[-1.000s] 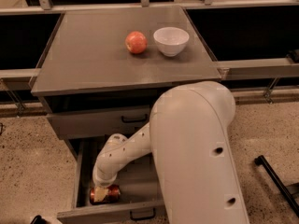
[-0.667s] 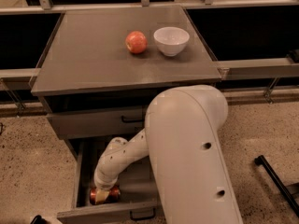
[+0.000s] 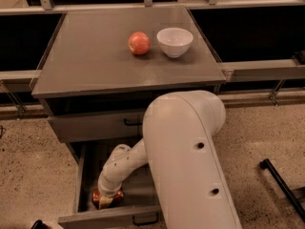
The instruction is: Pick coke can from middle drawer and place on counter
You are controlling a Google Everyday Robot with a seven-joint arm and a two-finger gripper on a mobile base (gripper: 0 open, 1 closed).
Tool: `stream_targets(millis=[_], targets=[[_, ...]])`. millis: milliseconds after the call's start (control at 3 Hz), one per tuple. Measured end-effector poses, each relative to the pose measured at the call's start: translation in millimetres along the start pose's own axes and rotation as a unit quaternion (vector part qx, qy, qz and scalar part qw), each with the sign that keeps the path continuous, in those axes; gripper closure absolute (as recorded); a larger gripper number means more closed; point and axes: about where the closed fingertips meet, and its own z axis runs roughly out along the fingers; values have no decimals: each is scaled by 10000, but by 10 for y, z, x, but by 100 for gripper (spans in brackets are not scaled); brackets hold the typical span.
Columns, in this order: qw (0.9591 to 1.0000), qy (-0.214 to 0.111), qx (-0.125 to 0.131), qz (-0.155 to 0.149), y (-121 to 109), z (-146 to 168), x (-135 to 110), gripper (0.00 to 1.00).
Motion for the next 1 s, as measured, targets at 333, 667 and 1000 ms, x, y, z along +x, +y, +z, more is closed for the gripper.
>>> stream_targets(millis=[333, 667, 1000], targets=[[9998, -45, 173, -78, -30, -142, 28, 86], [9982, -14, 488, -352, -61, -581, -6, 100], [9956, -104, 802, -478, -115, -1139, -156, 100]])
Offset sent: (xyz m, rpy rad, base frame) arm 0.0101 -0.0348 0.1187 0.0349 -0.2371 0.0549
